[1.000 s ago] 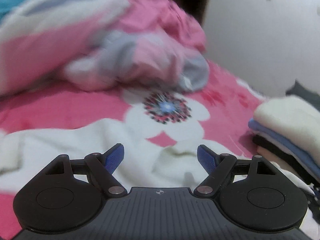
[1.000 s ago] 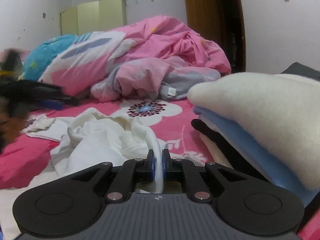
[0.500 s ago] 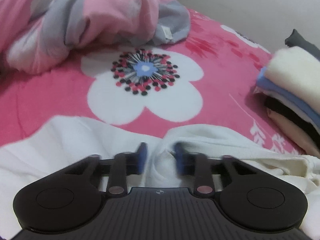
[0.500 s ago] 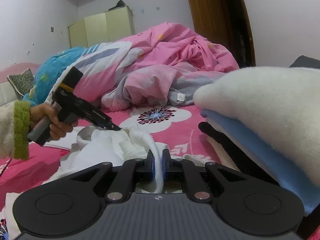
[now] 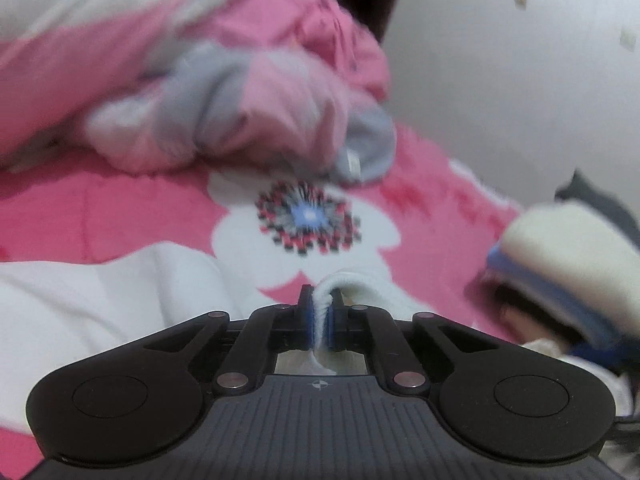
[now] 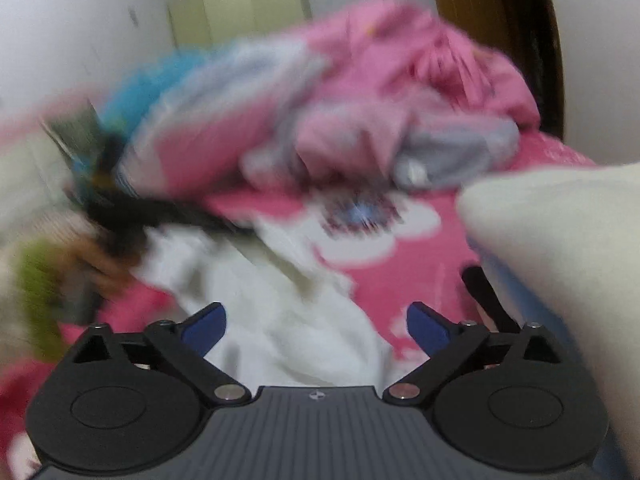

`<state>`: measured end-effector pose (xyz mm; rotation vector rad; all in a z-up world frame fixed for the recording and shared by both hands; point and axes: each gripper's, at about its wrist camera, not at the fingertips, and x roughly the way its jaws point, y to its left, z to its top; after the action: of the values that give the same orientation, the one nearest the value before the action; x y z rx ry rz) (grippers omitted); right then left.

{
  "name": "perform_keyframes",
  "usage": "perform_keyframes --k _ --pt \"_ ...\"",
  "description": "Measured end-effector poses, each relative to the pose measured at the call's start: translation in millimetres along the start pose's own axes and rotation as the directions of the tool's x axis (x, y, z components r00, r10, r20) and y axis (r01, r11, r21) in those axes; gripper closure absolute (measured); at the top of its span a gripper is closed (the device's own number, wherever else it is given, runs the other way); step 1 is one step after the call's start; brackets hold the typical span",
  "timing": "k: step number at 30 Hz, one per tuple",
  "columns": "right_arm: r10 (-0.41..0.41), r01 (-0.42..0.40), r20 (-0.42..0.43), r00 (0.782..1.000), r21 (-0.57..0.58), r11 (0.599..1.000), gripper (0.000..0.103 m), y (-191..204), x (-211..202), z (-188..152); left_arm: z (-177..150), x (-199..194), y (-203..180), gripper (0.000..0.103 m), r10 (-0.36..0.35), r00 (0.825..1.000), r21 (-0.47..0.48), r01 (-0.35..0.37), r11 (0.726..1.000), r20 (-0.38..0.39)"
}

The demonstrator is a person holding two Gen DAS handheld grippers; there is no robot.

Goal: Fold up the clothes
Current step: 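Grasp the sweatshirt edge with the left tool near the right tool, then raise the sweatshirt high with both tools to shake it out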

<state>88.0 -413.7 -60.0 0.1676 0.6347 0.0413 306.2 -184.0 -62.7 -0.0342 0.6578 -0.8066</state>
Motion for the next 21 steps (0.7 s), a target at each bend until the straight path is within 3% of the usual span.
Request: perform_keyframes --k 2,3,6,9,12,15,18,21 --pt "-0.009 0.010 -0.046 0.999 0.017 1.000 0.075 1 4 -5 -5 -25 -5 0.099 0.015 0.998 -0.004 -0.014 1.000 0.066" --pt "-0.013 0.013 -0.021 1.000 0.009 1.000 0.083 5 -3 -8 -8 -37 -7 0.099 0.022 0.995 -0.004 -0.022 1.000 0.098" --pt "-0.093 0.105 0.141 0.986 -0.077 0.991 0.088 32 -43 -16 -19 -80 -17 0.099 0.046 0.981 0.001 -0.047 0.999 0.189" --pt "-0.189 0.262 0.326 0.926 -0.197 0.945 0.090 70 -78 -20 -28 -120 -32 0.099 0.080 0.958 -0.008 -0.081 0.997 0.275" --pt "-0.226 0.406 0.499 0.837 -0.289 0.867 0.090 107 -107 -20 -31 -161 -47 0.099 0.101 0.922 -0.034 -0.095 0.995 0.375" --pt "-0.200 0.477 0.633 0.748 -0.303 0.825 0.091 134 -138 -5 -23 -210 -59 0.099 0.113 0.864 -0.079 -0.085 0.993 0.491" --pt "-0.140 0.534 0.757 0.638 -0.303 0.789 0.092 163 -179 11 -9 -266 -76 0.099 0.122 0.780 -0.099 -0.077 0.992 0.614" --pt "-0.069 0.599 0.863 0.500 -0.287 0.748 0.092 191 -215 23 4 -325 -95 0.099 0.111 0.681 -0.097 -0.059 0.994 0.724"
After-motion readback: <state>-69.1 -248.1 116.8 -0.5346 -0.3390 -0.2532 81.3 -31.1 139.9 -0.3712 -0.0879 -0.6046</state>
